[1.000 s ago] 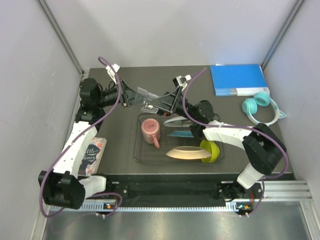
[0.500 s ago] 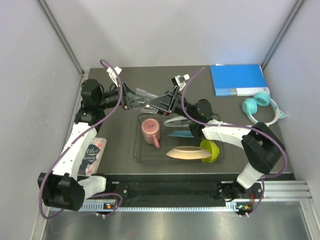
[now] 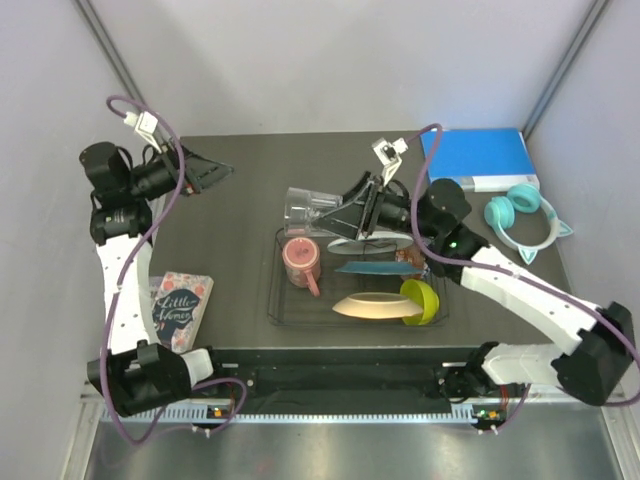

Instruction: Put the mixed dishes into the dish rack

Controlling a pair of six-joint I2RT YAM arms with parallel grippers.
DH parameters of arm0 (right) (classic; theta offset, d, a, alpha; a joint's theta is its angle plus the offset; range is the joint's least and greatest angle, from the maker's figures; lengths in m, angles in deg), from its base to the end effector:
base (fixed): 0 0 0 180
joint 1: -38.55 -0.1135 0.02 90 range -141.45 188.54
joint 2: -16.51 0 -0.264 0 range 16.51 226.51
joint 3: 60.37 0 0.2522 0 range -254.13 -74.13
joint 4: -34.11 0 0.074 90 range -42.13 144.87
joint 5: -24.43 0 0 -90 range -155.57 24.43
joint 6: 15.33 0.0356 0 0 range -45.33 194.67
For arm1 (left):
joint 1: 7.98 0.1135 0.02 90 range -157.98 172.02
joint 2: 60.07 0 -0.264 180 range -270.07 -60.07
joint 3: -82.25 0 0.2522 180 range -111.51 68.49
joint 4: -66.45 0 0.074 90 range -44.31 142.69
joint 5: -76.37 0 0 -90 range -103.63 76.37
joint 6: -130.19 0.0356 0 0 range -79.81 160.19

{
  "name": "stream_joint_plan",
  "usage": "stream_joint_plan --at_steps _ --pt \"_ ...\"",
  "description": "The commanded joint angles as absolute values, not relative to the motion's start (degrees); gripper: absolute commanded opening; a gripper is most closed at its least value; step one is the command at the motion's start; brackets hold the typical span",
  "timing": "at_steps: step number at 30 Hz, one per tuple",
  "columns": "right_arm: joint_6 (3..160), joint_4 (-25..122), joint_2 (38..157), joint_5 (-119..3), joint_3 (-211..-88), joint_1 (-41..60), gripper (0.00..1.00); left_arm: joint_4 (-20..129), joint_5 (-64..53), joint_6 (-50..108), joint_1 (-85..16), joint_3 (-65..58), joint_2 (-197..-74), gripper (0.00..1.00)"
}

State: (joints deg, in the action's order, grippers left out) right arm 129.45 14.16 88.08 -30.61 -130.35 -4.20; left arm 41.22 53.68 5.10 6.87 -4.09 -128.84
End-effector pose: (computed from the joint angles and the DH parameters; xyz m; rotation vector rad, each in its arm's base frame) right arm 0.1966 0.2095 0.3895 -0.4697 1.4844 1.7831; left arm 0.2518 0.0328 0.4240 0.1625 1.7724 -1.2445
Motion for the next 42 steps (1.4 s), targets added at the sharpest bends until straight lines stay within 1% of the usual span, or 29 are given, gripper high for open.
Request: stream_joint_plan --at_steps 1,2,3,4,5,7,10,11,16,24,35,42 --pt "95.8 63.5 86.6 -39.7 -143.8 -9.0 0.0 43.8 57.7 6.2 9.9 -4.9 -127.6 0.98" --pt "92.9 70.2 88.0 -43.0 -150.3 -10.6 0.0 40.4 57.1 8.1 10.4 -4.2 -127.6 0.98" --pt "90.8 76.3 91.4 -46.7 -153.5 -12.3 0.0 38.4 56.6 10.4 10.5 -3.2 -127.7 0.98" --pt "88.2 86.6 93.1 -53.7 -156.6 -16.2 0.0 35.3 55.1 15.6 10.5 -2.8 -127.9 0.98" --pt "87.6 90.8 95.1 -56.8 -162.3 -18.0 0.0 33.3 54.1 17.9 10.5 -2.4 -128.1 0.97" --pt "86.4 99.2 100.1 -63.8 -166.9 -23.3 0.0 29.0 52.2 23.2 10.5 -0.8 -128.6 0.96" --pt "87.3 103.8 104.0 -70.2 -171.8 -27.4 0.0 23.2 48.1 30.6 10.4 0.4 -129.4 0.94" --pt "87.5 104.4 104.8 -70.7 -173.1 -28.0 0.0 21.3 46.0 32.5 10.5 0.7 -129.5 0.94" --pt "87.5 105.9 109.2 -72.1 -173.7 -30.8 0.0 17.5 43.4 39.3 10.4 4.1 -128.6 0.93" --pt "86.6 105.1 113.4 -72.0 -175.5 -31.2 0.0 19.7 43.3 39.8 10.5 7.8 -125.7 0.93" --pt "84.7 103.7 120.5 -67.9 -178.6 -31.2 0.0 22.9 39.8 39.8 10.5 12.0 -123.7 0.94" --pt "83.5 100.6 123.9 -65.7 -179.0 -30.1 0.0 23.0 38.5 41.6 10.6 12.3 -123.0 0.94"
